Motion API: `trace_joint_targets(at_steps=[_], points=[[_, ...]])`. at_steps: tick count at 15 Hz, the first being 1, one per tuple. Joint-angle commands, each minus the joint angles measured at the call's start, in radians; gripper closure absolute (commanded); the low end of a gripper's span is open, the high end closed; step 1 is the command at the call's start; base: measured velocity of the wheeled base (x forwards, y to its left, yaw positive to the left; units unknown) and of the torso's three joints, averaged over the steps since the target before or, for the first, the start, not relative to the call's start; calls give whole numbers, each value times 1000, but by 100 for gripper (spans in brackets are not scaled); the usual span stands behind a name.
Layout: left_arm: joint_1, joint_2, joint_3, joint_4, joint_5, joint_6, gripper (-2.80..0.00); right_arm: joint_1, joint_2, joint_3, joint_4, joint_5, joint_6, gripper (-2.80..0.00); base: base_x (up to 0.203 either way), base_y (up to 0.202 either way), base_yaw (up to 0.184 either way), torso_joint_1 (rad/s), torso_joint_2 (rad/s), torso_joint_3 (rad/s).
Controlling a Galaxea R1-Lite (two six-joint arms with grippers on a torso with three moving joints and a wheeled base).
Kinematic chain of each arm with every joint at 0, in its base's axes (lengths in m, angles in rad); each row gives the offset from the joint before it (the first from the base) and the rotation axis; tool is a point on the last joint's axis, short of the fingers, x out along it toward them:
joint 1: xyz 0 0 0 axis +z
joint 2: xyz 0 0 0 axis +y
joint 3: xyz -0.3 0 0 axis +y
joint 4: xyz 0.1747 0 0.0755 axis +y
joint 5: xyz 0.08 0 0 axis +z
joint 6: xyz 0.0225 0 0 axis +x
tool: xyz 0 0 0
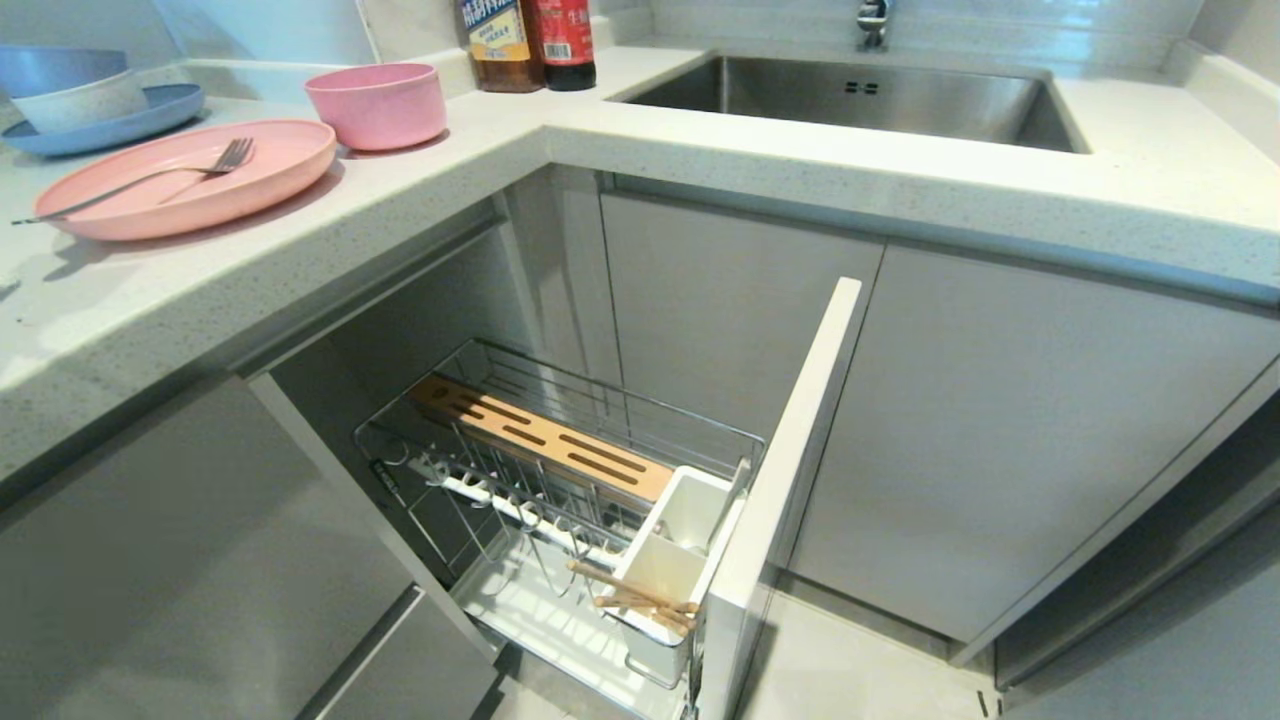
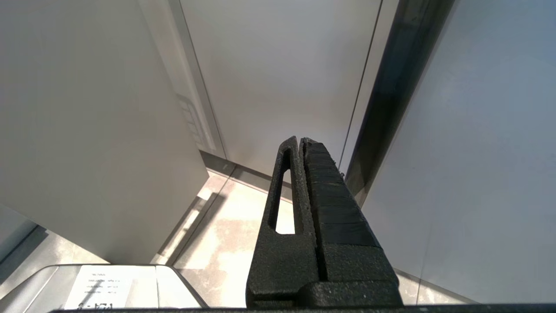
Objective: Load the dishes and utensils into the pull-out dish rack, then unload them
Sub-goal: Pick up the fork and place it in the cupboard
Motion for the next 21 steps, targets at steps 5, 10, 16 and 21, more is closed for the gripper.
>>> trace_joint_targets(at_steps=[5,10,16,21], points=[[5,47,-13,15,-2,27,-280,1,0,2,0,0,0,0,0,0,0,0,0,0],[4,73,-26,17,-2,43,-280,1,0,2,0,0,0,0,0,0,0,0,0,0],[2,94,-41,44,-37,82,-280,1,0,2,0,0,0,0,0,0,0,0,0,0],[-1,123,-61,41,-161,84,-280,0,0,2,0,0,0,0,0,0,0,0,0,0]])
